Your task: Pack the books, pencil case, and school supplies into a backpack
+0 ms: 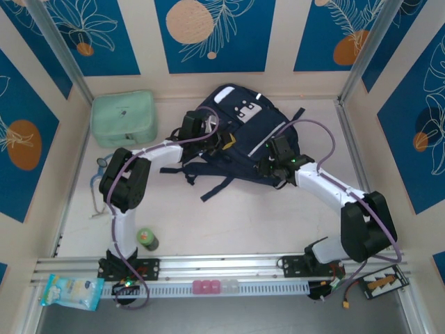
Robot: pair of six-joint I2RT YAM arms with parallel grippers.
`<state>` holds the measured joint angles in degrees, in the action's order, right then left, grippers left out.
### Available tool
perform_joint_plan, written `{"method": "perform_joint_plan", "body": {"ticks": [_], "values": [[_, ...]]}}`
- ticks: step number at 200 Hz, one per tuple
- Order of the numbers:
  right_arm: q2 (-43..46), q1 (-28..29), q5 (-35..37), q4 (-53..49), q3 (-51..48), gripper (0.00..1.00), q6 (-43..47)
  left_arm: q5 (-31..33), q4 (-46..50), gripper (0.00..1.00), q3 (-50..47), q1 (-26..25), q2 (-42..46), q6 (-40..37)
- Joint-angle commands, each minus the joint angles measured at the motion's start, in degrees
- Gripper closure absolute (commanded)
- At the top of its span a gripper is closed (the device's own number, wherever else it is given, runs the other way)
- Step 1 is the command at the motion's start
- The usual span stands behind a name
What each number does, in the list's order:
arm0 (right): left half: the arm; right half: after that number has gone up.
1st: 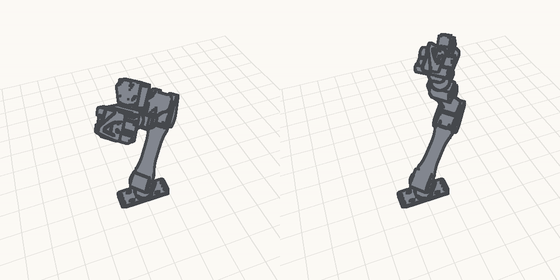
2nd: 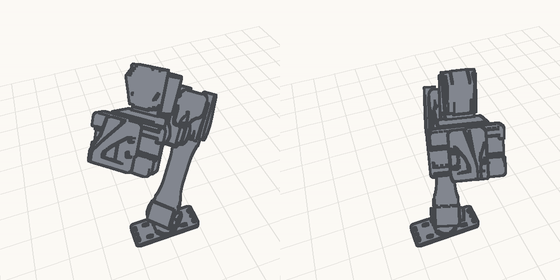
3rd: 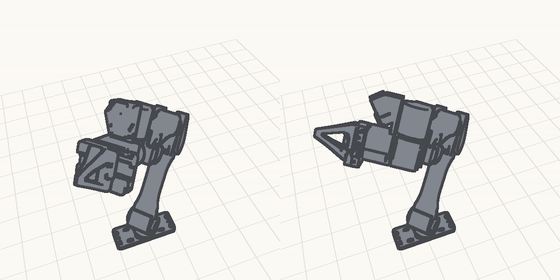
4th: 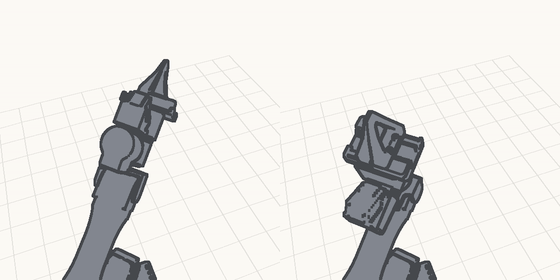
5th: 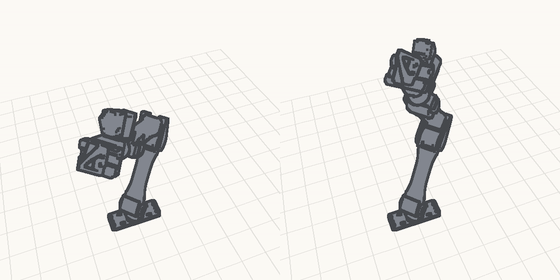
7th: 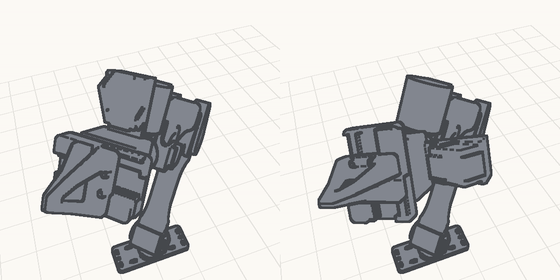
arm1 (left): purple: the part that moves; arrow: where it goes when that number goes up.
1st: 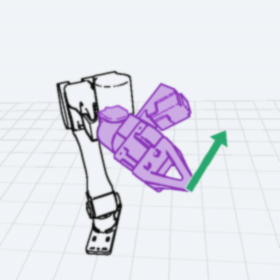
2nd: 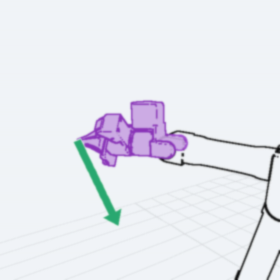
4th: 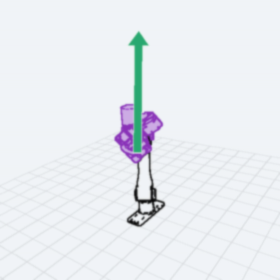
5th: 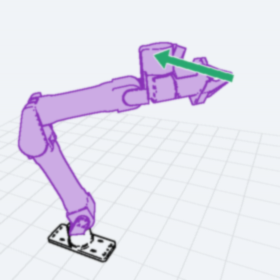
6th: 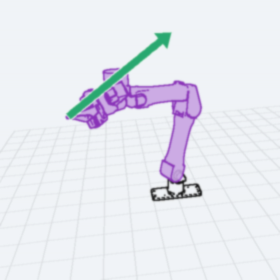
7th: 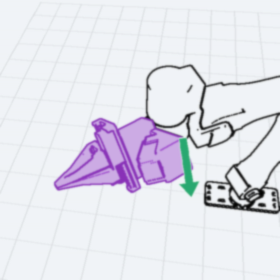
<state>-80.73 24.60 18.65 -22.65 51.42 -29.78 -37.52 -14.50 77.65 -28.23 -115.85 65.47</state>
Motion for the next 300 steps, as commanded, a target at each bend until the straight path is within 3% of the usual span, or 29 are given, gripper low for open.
{"method": "perform_joint_plan", "body": {"ticks": [1, 16, 56, 90, 114, 134, 162, 187, 215, 249, 300], "values": [[-0.68, -0.24, -3.06, 1.98, 1.75, 0.68, 4.56, -0.99, -2.0, 1.0, 3.04, 1.17, -0.94, -0.94], [-0.88, -0.26, -2.23, 2.23, 1.76, 0.7, 5.45, -0.98, -1.87, 1.0, 3.12, 1.21, -1.04, -0.96], [-0.27, -0.32, 4.99, 1.12, 1.58, 0.93, 4.74, -0.81, -1.15, 1.0, 3.3, 1.54, -1.15, -1.65], [-0.76, -3.16, 12.59, -4.45, 3.03, 1.0, -1.85, -0.87, 0.32, 1.0, 3.59, 1.79, -1.31, -3.05], [-1.43, -6.31, 4.23, -4.15, 4.81, 1.0, 0.39, -1.05, 1.0, 1.0, 3.6, 1.85, -1.47, -3.7], [-0.77, -3.57, -0.89, -2.84, 5.9, 1.0, 6.59, -0.64, 3.82, 1.0, 4.43, 1.95, -1.17, -6.28], [-1.05, 2.39, -6.34, -3.35, 7.83, 1.0, 12.12, 2.86, 10.21, 0.6, 3.36, 2.63, 2.11, -12.34], [-2.57, 6.66, -10.33, -2.76, 9.67, 1.0, 12.83, 6.87, 13.97, 0.44, -2.63, 3.81, 8.73, -16.21], [-6.3, 10.69, -12.11, -1.41, 13.06, 1.0, 11.91, 16.62, 20.61, 0.34, -11.1, 5.6, 19.64, -19.79], [-12.72, 15.61, -15.72, 1.31, 18.21, 1.0, 10.84, 18.12, 21.7, 0.33, -19.31, 5.79, 27.9, -16.39], [-20.08, 19.83, -18.0, 4.29, 24.2, 1.0, 9.0, 25.85, 16.94, 0.44, -29.7, 5.82, 34.45, -5.25]]}}
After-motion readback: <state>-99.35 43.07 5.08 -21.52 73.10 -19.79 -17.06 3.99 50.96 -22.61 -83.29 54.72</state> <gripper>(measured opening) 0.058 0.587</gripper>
